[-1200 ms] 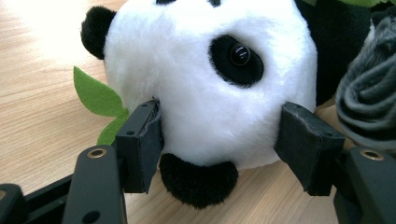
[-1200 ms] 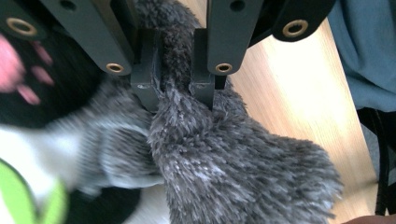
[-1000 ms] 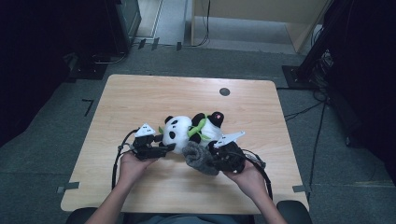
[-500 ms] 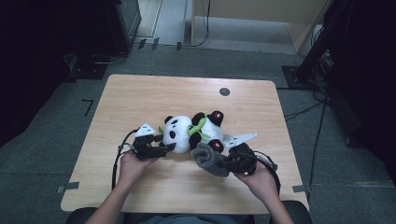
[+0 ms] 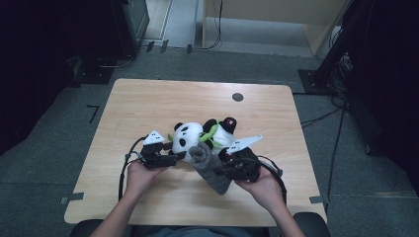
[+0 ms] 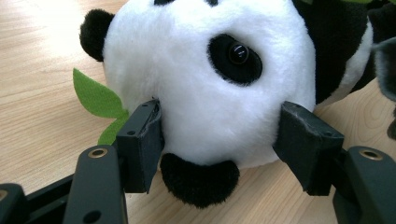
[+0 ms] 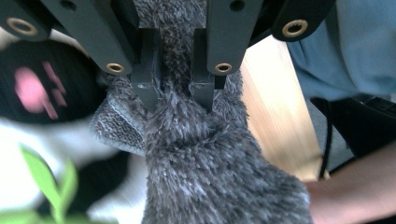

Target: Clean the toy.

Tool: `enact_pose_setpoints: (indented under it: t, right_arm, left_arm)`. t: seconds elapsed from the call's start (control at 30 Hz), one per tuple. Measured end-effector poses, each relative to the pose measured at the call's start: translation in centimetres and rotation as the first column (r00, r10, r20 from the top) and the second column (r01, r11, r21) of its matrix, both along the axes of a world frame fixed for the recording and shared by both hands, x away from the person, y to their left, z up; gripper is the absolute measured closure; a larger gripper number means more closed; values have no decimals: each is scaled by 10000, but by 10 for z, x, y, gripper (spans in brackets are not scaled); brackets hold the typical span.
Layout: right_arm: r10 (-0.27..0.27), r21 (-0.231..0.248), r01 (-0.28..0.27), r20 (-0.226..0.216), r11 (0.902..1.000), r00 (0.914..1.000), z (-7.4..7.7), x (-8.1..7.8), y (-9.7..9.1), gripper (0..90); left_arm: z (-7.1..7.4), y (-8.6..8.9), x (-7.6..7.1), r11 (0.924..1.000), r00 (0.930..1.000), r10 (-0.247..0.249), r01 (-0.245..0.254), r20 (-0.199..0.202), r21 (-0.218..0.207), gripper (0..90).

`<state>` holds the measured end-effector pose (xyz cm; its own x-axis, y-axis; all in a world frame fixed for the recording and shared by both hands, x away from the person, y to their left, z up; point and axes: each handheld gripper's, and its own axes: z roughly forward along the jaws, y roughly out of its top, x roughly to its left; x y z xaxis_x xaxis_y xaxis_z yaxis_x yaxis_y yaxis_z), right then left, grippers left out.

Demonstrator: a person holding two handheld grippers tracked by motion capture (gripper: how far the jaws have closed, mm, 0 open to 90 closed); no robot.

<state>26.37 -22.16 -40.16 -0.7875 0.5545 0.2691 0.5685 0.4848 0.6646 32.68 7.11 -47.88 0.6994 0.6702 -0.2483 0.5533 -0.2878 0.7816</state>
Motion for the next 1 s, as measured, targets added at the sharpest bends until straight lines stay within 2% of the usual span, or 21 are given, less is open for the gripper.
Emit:
enact_pose_setpoints:
  t: [0.2,0.33,0.43,0.5,0.73,1.0]
  right_arm:
    - [310,425,-323,317,9986,9990,8,17,32,794]
    - [210,667,-237,409,9975,9989,7,34,51,793]
    - [111,543,-130,339,9984,9994,-1,45,61,793]
    - [44,69,-48,512,10000,9987,-7,49,67,793]
    - [-115,-446,131,379,9989,9992,-22,50,63,794]
    - [-114,-941,150,385,9954,9992,-29,41,49,797]
  left_arm:
    - [0,0,0,10000,10000,-6,6,2,-9,352]
    - [0,0,0,10000,10000,-28,28,17,22,352]
    - [0,0,0,10000,10000,-12,12,25,7,352]
    - [0,0,0,10000,10000,-7,7,11,0,352]
    - [0,0,0,10000,10000,-22,22,14,51,353]
    - [0,0,0,10000,10000,-20,20,5,34,353]
